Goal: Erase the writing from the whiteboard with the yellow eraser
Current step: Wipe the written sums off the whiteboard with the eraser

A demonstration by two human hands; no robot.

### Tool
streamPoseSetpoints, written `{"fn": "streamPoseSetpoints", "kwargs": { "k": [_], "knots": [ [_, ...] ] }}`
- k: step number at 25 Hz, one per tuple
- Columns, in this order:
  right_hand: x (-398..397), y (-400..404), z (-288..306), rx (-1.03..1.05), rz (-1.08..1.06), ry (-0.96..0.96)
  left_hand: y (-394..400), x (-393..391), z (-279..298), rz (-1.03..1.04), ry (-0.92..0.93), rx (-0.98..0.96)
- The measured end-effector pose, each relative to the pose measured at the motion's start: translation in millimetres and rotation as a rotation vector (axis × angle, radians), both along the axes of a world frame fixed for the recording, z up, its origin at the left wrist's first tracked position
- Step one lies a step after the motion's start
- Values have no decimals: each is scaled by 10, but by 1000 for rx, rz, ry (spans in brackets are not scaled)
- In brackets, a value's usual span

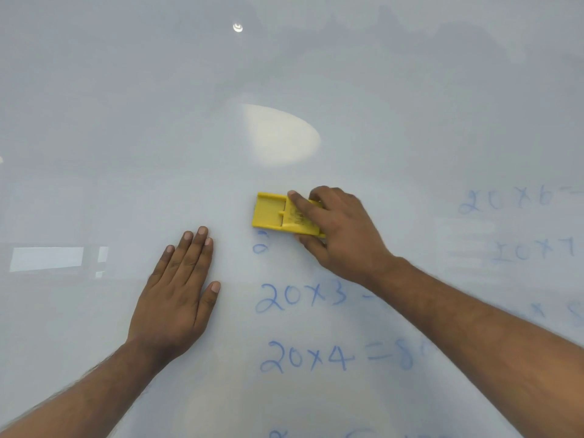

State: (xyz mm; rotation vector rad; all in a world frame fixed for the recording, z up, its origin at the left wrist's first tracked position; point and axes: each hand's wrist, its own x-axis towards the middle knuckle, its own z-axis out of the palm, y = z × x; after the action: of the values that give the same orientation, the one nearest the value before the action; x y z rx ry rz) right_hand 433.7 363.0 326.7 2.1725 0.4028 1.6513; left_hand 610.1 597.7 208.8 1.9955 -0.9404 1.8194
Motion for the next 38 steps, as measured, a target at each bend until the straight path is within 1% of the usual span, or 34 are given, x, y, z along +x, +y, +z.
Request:
{"fn": "streamPoseSetpoints", "kwargs": {
  "k": [2, 5, 8, 9, 12, 14, 15, 17, 20, 23, 25, 28, 30, 31, 35, 38],
  "knots": [
    [60, 70, -148, -34, 28, 29, 7, 8, -19, 1, -1, 1],
    [20, 2, -387, -151, 11, 106, 20, 15, -54, -2, -5, 2],
    [-106, -171, -382, -240, -49, 106, 29, 16, -70, -2, -1, 1],
    [-128, -198, -330, -220, -65, 85, 26, 16, -81, 2, 0, -1],
    [-84, -95, -190, -53, -49, 2, 23, 4, -96, 5, 8, -5],
    [2, 48, -205, 14, -22, -7, 29, -1, -107, 1, 13, -4],
    [43, 102, -254, 14, -7, 5, 33, -3, -114, -2, 15, -3],
    [99, 158, -422, -43, 24, 41, 40, 0, -127, -4, 11, 0],
    [81, 118, -694, -186, 18, 105, 56, 0, -153, -3, 7, 5],
    [-35, -75, -701, -299, -11, 133, 68, -10, -162, 1, 5, 7],
    [-101, -188, -599, -270, -34, 105, 65, -9, -176, 0, 9, 1],
    [-79, -143, -502, -97, -49, -1, 54, -2, -190, -1, 7, -1],
    [19, 3, -569, -17, -13, -14, 62, 9, -192, 1, 5, 4],
    [59, 64, -648, -14, 11, 4, 62, 11, -194, -2, 6, 4],
    [56, 42, -1052, -197, 24, 114, 73, 9, -216, -10, 20, -4],
    [-90, -170, -1009, -267, -4, 127, 81, 0, -232, -8, 18, -5]
  ]
}}
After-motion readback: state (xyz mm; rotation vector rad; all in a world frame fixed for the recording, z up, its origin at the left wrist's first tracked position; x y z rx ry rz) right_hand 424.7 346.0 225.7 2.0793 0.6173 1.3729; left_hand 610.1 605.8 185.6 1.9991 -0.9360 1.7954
